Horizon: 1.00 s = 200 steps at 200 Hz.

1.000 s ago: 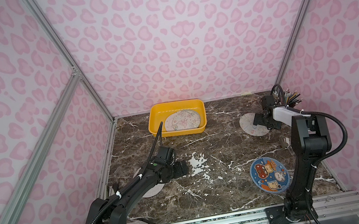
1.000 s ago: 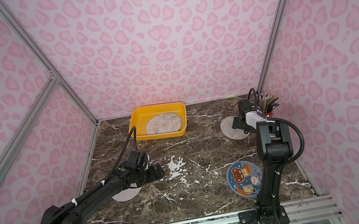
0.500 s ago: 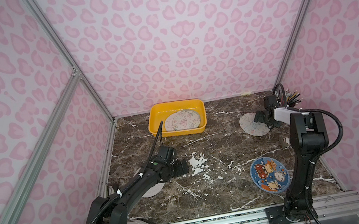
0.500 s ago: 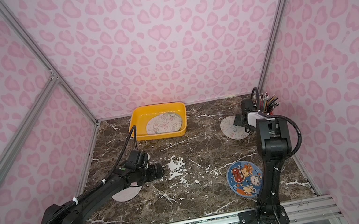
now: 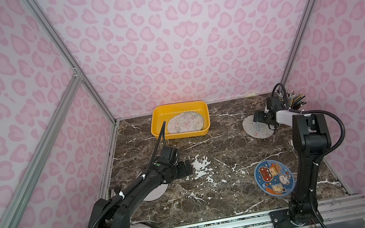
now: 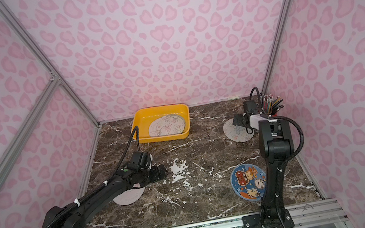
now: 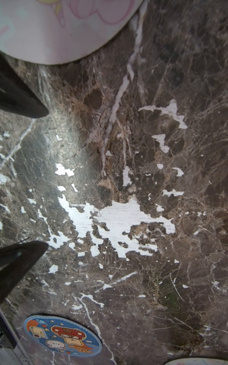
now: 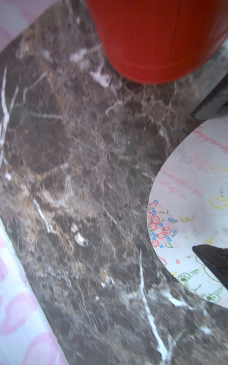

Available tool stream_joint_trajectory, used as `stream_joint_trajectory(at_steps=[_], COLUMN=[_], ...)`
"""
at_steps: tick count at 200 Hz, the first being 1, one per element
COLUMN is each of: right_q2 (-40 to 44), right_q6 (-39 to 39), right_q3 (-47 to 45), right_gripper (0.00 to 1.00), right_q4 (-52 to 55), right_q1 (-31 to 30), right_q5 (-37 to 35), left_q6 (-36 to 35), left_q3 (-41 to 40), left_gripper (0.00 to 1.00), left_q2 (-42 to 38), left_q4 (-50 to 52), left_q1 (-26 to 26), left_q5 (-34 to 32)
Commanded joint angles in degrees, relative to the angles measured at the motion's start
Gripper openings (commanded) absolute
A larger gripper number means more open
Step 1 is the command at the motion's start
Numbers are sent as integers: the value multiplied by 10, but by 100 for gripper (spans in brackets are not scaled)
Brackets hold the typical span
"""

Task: Put the coasters into the storage box
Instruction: Move the coaster to the center of the board.

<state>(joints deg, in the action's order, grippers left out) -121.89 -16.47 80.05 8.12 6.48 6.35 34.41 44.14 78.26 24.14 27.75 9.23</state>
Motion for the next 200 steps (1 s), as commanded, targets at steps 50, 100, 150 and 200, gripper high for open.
stream_joint_trajectory(at_steps=[50,100,150,200], right_q2=[10,44,93,139], right_q6=[5,6,-11,-51], right_q3=[-72,-109,-158,-174], right_gripper=[99,99,99,99], right_q4=[118,126,137,150], right_q1=[-50,-122,-215,-310], right_q5=[123,136,145,164], left_q6=[-5,-5,-4,-3], left_q3=[6,5,9,8], left_gripper=[99,99,99,99], left_q2=[7,6,8,8], left_q4=[-9,-11,-13,-15], left_q1=[-1,-1,0,0], left_q5=[9,10,11,14])
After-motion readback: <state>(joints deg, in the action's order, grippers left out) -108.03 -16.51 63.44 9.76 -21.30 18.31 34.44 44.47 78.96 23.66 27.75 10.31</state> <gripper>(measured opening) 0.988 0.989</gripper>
